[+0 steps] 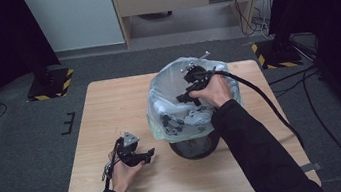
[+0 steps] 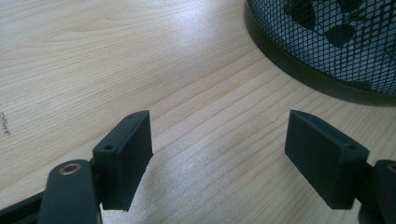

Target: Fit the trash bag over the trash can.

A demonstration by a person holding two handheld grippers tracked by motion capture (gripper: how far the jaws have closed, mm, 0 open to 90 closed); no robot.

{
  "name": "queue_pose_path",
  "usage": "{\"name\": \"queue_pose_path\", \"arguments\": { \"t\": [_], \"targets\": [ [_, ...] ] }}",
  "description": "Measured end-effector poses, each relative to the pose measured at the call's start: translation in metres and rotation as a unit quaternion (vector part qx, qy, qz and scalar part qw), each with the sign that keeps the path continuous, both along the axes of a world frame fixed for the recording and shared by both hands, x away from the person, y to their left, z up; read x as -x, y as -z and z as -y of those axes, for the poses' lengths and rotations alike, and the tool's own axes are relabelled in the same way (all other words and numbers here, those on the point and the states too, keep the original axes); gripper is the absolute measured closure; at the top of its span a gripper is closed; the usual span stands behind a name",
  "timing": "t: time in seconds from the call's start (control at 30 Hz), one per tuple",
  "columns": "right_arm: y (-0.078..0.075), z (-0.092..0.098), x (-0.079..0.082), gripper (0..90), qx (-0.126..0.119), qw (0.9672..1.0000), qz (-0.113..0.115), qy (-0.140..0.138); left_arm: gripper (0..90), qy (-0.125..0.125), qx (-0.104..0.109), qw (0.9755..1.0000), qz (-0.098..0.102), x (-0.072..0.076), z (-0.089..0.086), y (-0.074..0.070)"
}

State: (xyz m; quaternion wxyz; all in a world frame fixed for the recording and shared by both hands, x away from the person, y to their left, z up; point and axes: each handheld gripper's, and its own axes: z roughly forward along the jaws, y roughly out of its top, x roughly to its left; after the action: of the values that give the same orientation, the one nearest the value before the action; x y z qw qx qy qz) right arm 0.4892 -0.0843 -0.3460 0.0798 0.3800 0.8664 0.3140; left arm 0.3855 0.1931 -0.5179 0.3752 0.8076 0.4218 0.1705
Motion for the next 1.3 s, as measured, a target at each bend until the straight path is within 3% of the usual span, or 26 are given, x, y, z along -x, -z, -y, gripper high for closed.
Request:
{"name": "queue_pose_path", "arguments": {
  "t": [0.1, 0.27, 0.37, 0.47, 0.63, 0.67, 0.73, 0.83, 1.0, 1.07, 1.2, 1.27, 1.3],
  "targets": [
    [0.008, -0.004, -0.004, 15.7, 0.019, 0.9998, 0.005, -0.001, 22.3, 0.001, 0.0, 1.0, 0.0, 0.0, 0.0, 0.0],
    [0.008, -0.005, -0.003, 13.5, 0.012, 0.9999, 0.008, -0.01, 22.1, -0.001, 0.001, 1.0, 0.0, 0.0, 0.0, 0.0],
    [0.0, -0.002, 0.0, 14.1, -0.025, 0.9992, 0.031, -0.007, 21.8, -0.001, 0.002, 1.0, -0.002, 0.0, 0.0, 0.0],
    [-0.011, 0.003, 0.004, 14.2, -0.067, 0.9959, 0.061, 0.006, 21.7, -0.001, 0.001, 1.0, -0.003, 0.0, 0.0, 0.001],
    [-0.03, 0.014, 0.013, 14.3, -0.141, 0.9837, 0.109, 0.024, 21.6, -0.003, 0.005, 1.0, -0.003, 0.0, 0.0, 0.0],
    [-0.035, 0.017, 0.015, 14.2, -0.163, 0.9785, 0.123, 0.029, 21.6, -0.003, 0.004, 1.0, -0.002, 0.0, -0.001, 0.0],
    [-0.041, 0.022, 0.018, 14.2, -0.19, 0.9715, 0.138, 0.034, 21.5, -0.004, 0.005, 1.0, -0.003, 0.0, -0.001, 0.0],
    [-0.052, 0.029, 0.023, 13.6, -0.234, 0.9567, 0.166, 0.047, 21.5, -0.004, 0.006, 1.0, -0.004, 0.0, -0.001, 0.0],
    [-0.073, 0.043, 0.033, 11.3, -0.277, 0.9308, 0.227, 0.072, 21.7, -0.007, 0.013, 0.9999, -0.002, 0.0, -0.002, 0.0],
    [-0.082, 0.052, 0.037, 10.4, -0.296, 0.9172, 0.25, 0.092, 23.1, -0.009, 0.022, 0.9997, -0.003, 0.0, -0.002, -0.001],
    [-0.093, 0.076, 0.041, 8.1, -0.292, 0.8923, 0.313, 0.143, 27.2, -0.011, 0.029, 0.9995, -0.005, 0.001, -0.003, -0.002],
    [-0.09, 0.092, 0.04, 7.3, -0.285, 0.8831, 0.333, 0.168, 28.6, -0.011, 0.031, 0.9994, -0.007, 0.001, -0.003, -0.003],
    [-0.088, 0.098, 0.039, 7.3, -0.281, 0.8809, 0.337, 0.177, 29.3, -0.011, 0.032, 0.9994, -0.009, 0.001, -0.002, -0.003]
  ]
}}
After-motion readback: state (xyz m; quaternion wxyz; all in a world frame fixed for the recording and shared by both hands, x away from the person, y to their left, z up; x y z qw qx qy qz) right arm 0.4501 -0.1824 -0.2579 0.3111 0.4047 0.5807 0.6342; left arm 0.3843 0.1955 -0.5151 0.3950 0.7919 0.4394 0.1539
